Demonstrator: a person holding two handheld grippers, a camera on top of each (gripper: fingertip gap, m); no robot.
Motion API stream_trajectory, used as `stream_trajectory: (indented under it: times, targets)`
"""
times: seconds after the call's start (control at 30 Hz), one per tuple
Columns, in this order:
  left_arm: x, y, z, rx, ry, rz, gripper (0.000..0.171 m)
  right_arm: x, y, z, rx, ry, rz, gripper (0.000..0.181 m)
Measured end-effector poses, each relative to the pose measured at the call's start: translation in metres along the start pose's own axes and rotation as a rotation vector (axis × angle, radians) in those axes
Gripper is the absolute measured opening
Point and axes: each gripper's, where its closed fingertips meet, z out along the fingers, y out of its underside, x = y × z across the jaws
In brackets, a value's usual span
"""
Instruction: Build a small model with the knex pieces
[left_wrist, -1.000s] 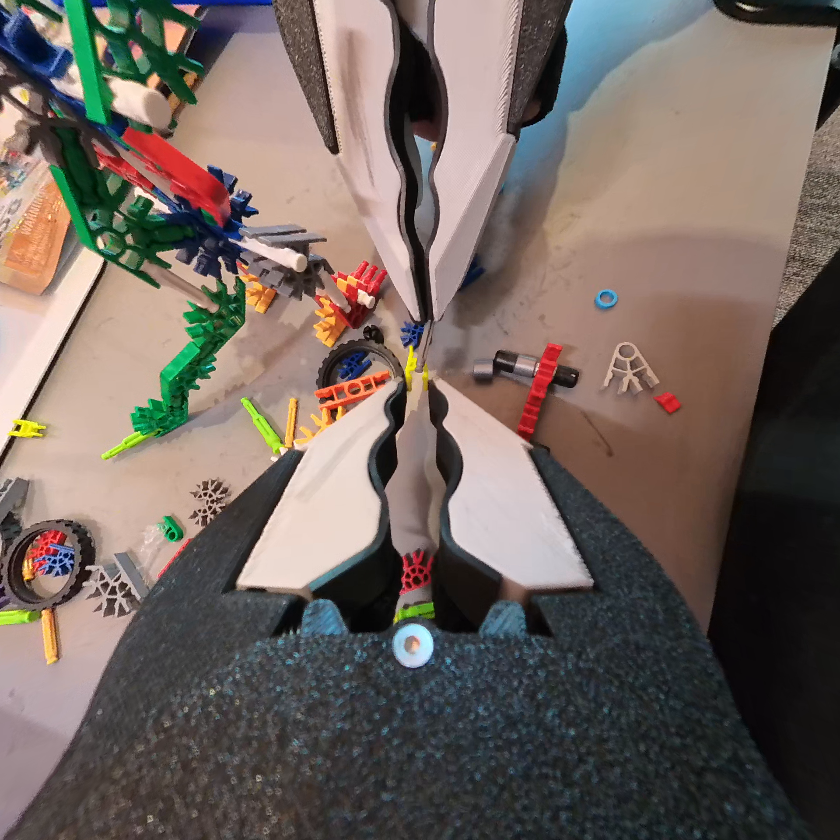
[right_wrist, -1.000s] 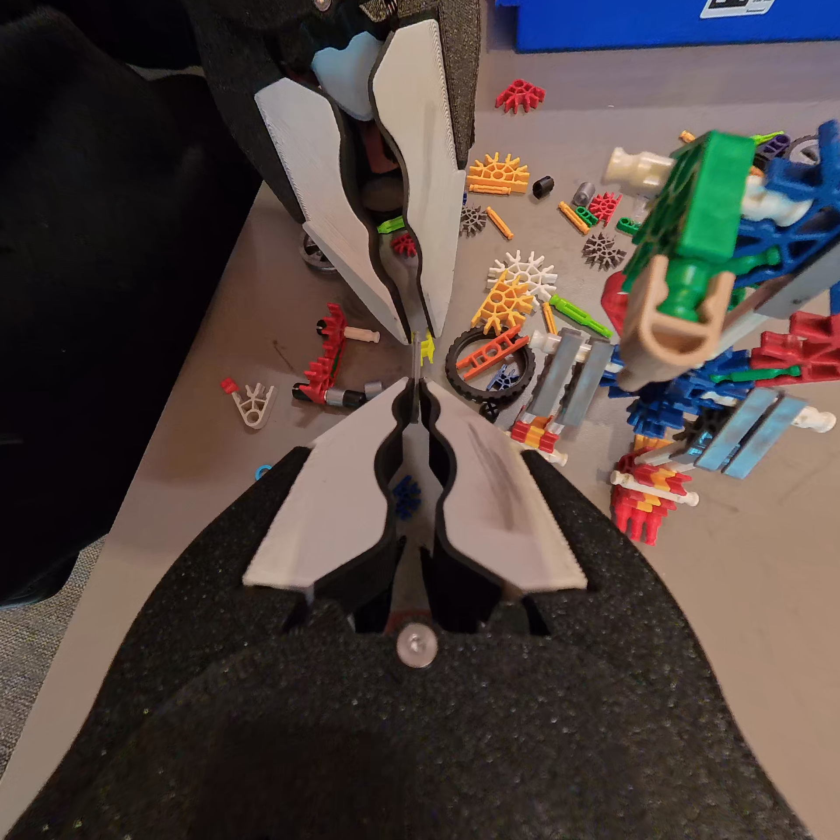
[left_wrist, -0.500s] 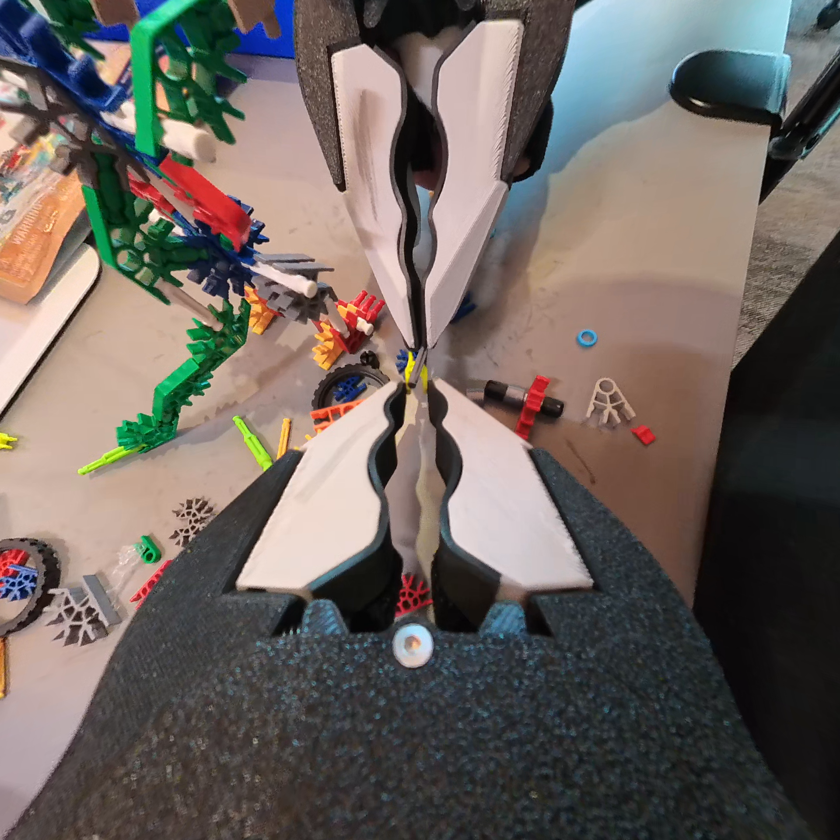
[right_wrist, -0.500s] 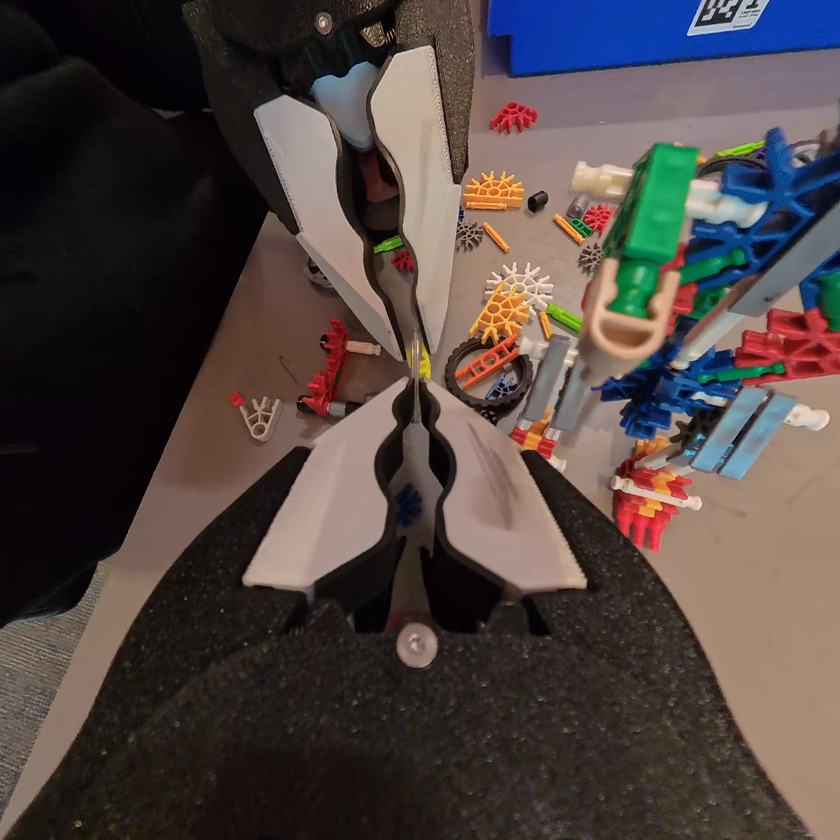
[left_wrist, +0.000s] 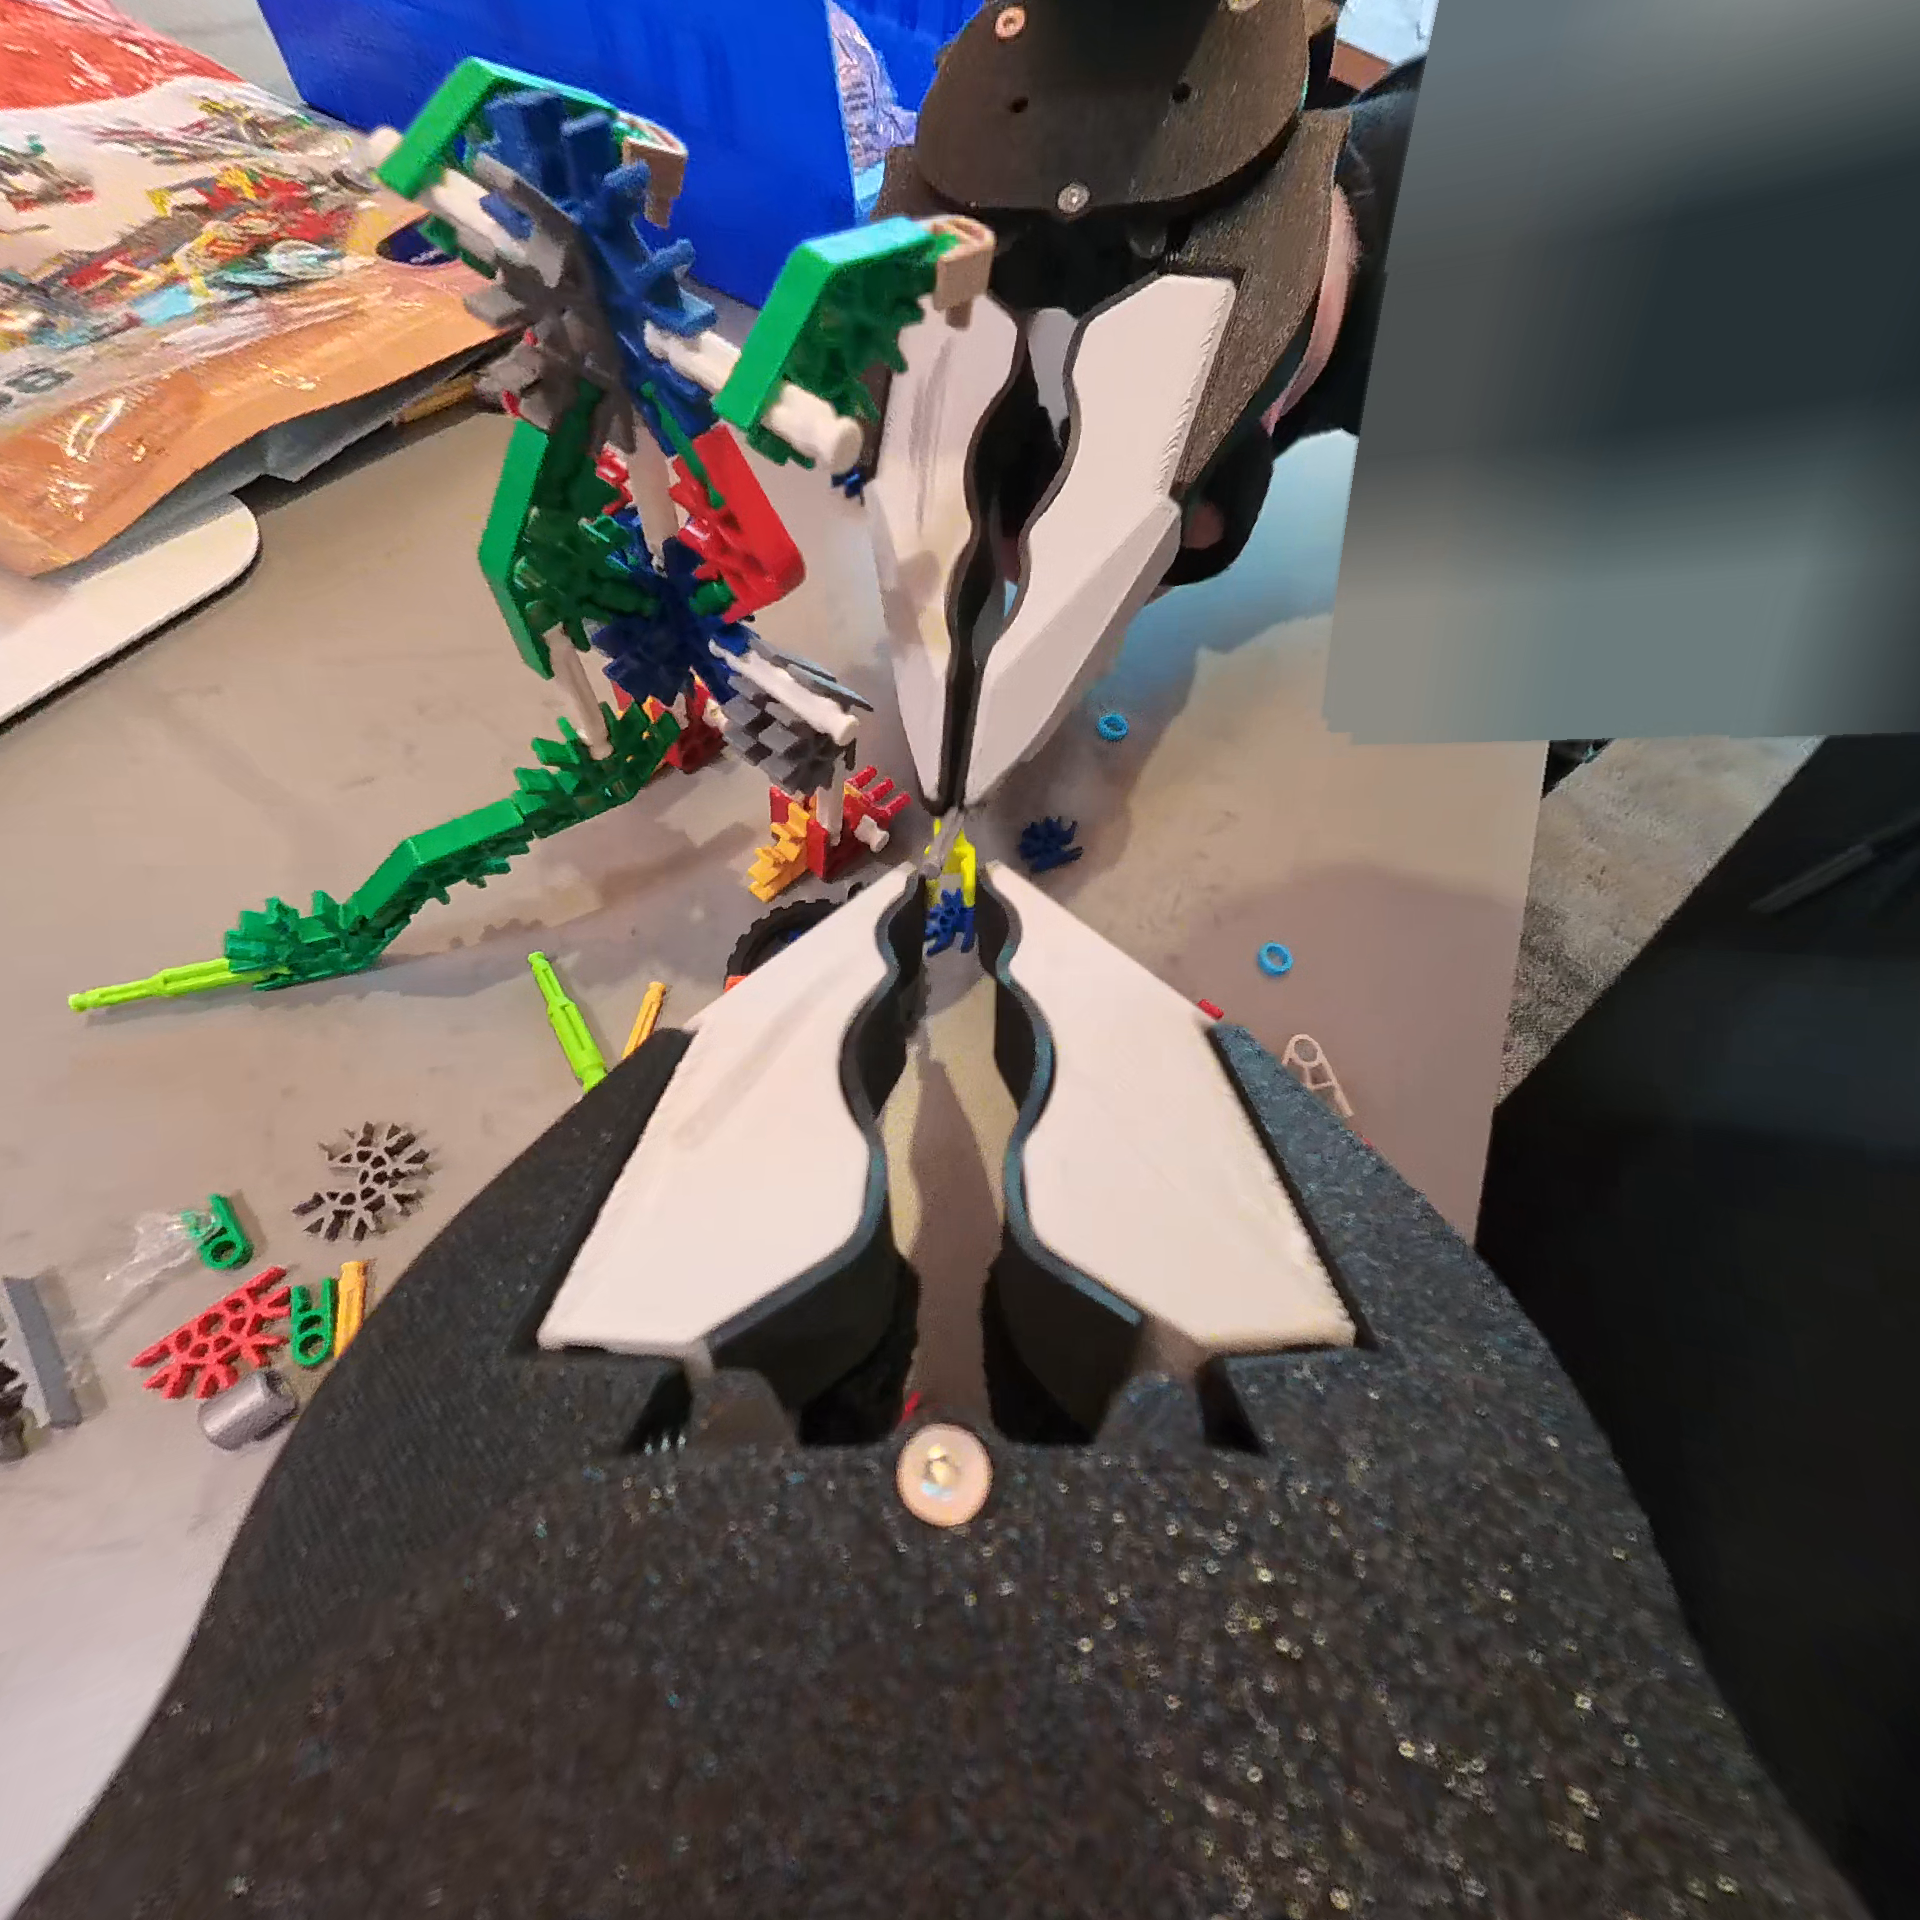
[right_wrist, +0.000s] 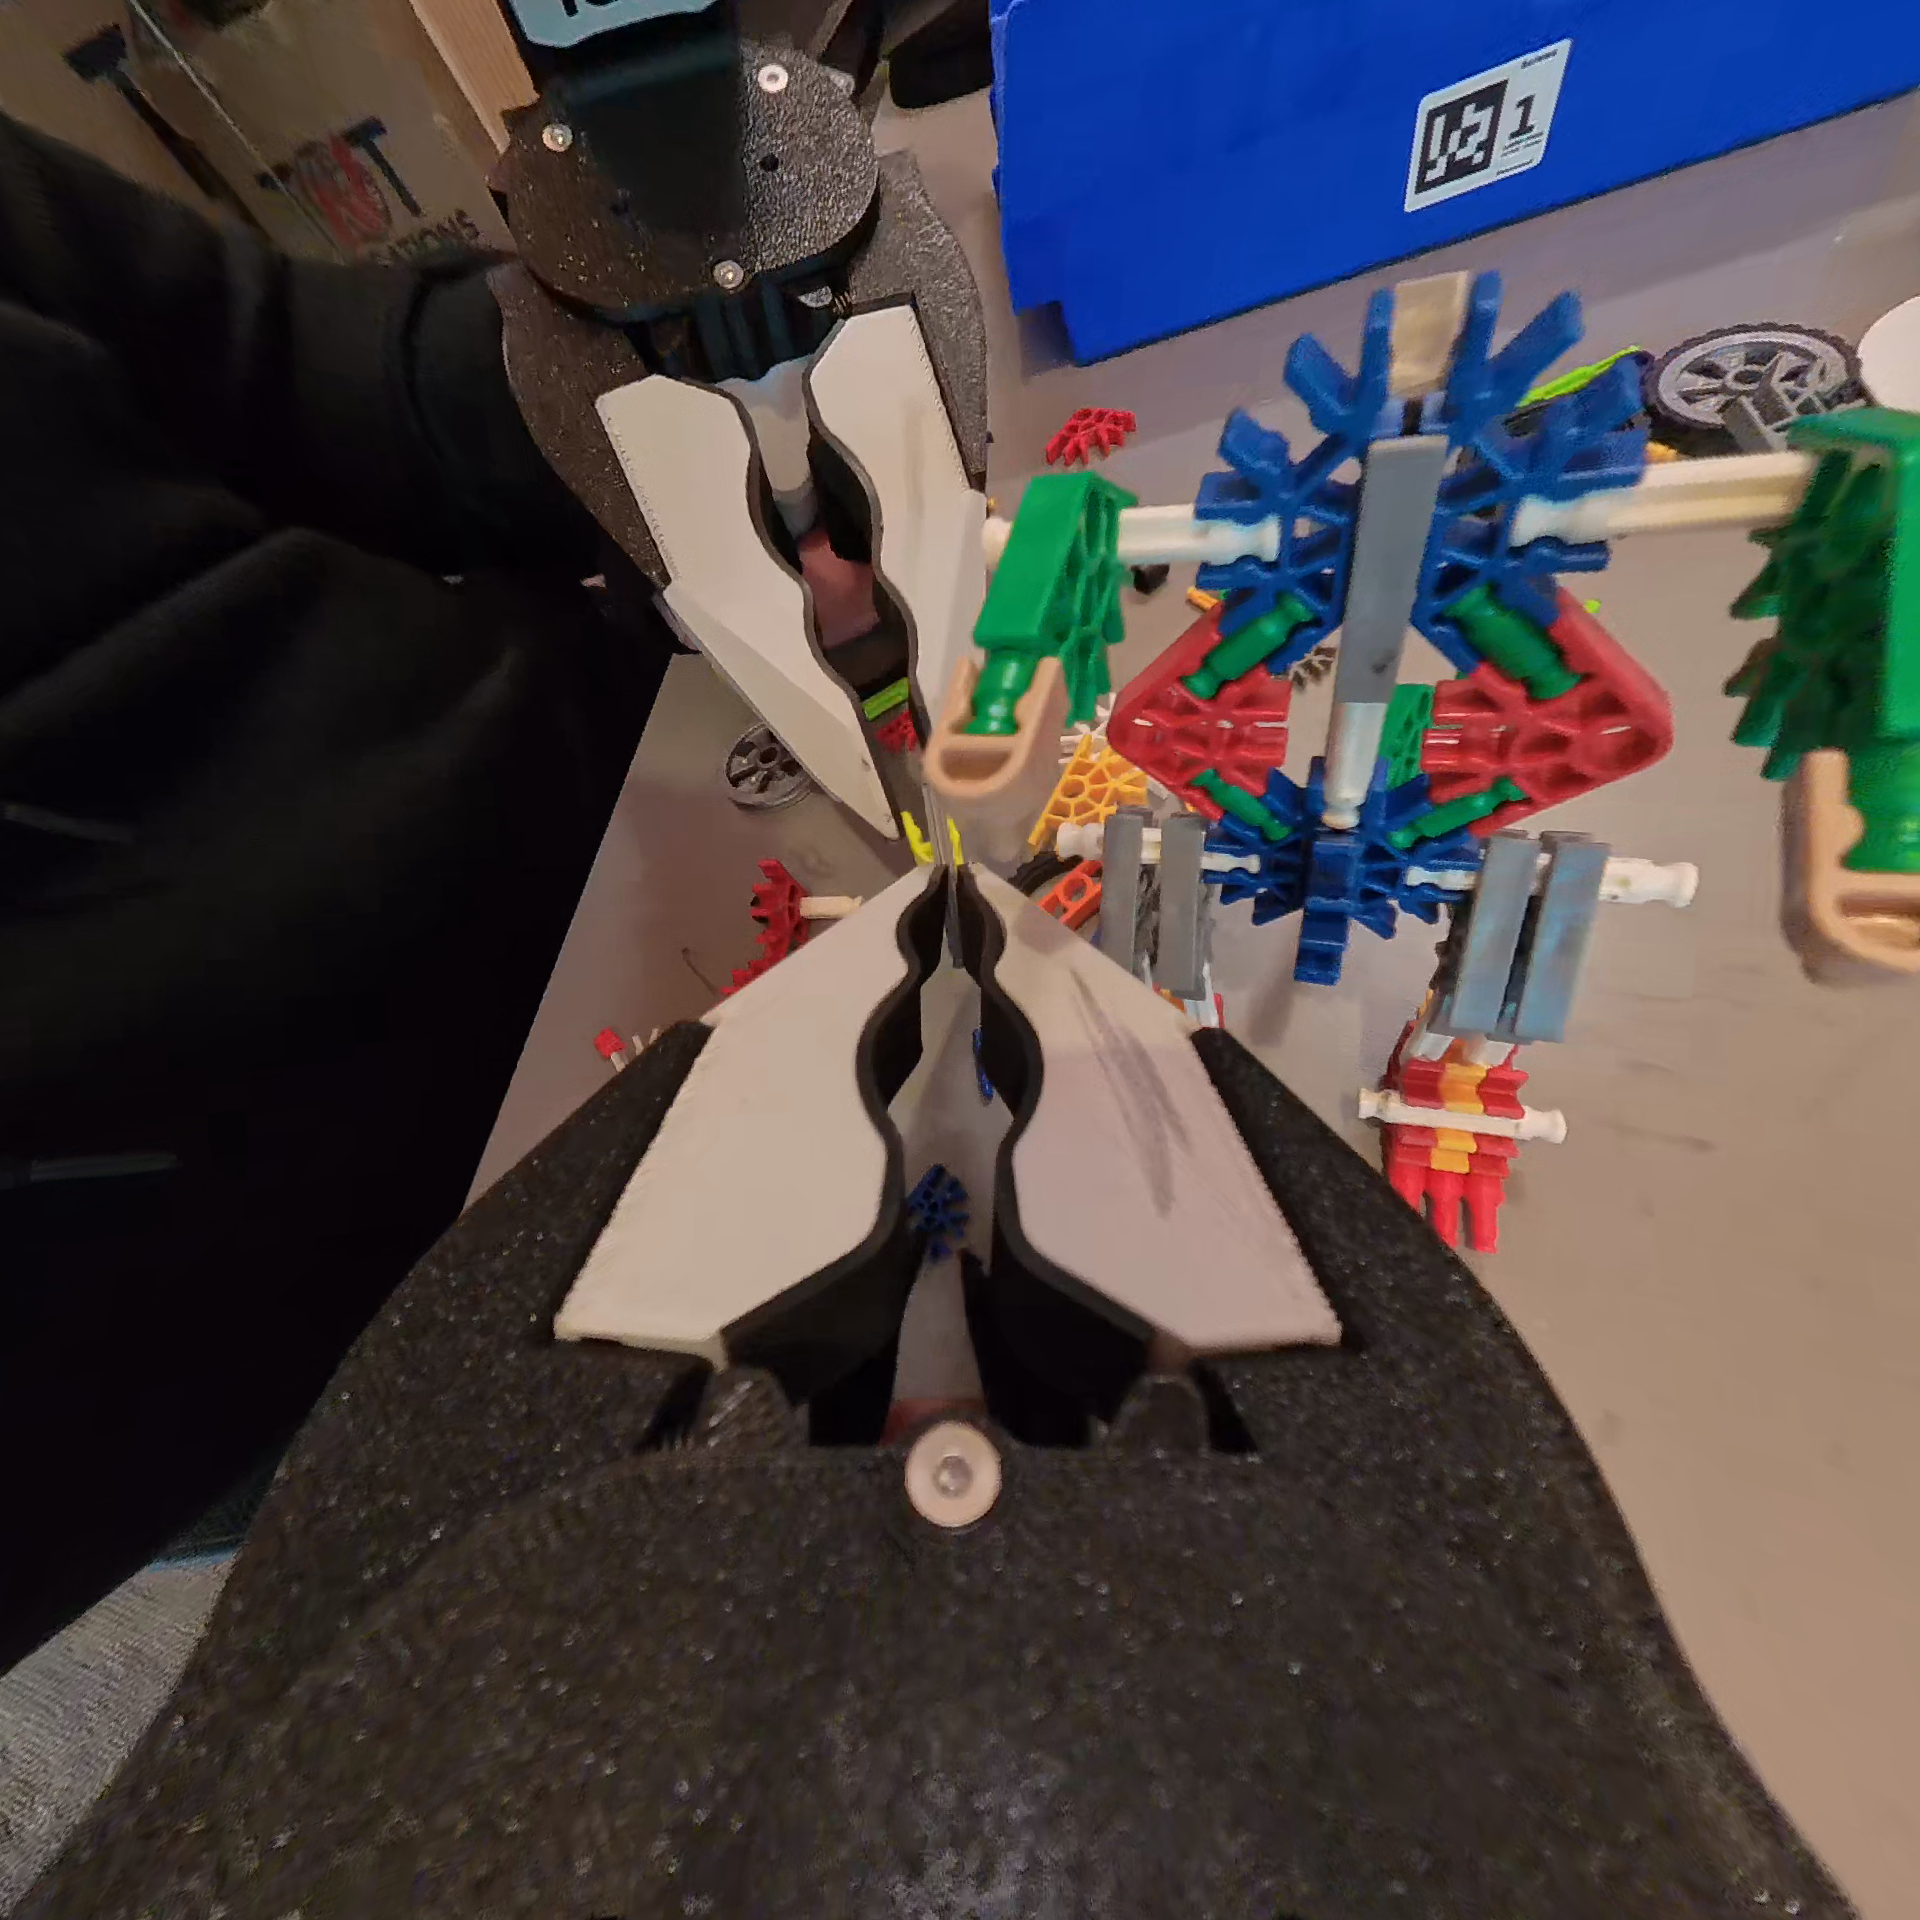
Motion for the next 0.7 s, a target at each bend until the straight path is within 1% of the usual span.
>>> stream_trajectory:
  times: [0.7]
  targets:
    - [-0.001,-0.015,-0.005,0.104,0.009,-0.086,0.007,0.004,-0.006,-0.006,0.043,0.008,0.026,0.001]
